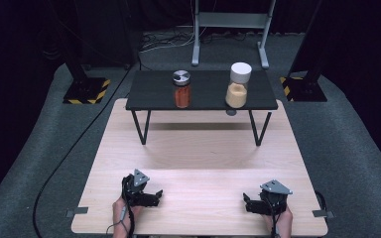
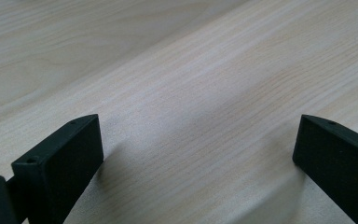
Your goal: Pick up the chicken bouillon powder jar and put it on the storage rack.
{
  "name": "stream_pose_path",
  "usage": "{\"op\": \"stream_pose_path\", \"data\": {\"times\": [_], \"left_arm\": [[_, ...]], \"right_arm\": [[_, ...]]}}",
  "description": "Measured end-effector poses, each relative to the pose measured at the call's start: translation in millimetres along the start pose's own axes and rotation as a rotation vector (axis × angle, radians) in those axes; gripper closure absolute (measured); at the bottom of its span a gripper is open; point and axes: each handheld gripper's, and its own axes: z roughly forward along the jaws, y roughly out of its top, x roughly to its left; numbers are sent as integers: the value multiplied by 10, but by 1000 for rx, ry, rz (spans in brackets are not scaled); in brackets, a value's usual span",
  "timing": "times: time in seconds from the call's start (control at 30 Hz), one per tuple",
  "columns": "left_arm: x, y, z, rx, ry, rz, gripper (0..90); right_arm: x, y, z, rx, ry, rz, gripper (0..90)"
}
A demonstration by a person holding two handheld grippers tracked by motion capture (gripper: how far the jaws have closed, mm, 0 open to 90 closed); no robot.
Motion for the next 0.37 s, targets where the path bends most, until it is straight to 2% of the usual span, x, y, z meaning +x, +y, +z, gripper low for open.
{"op": "stream_pose_path", "data": {"times": [0.37], "left_arm": [[1, 2, -1, 1, 1, 2, 12]], "right_arm": [[10, 5, 3, 3, -1, -4, 0]]}}
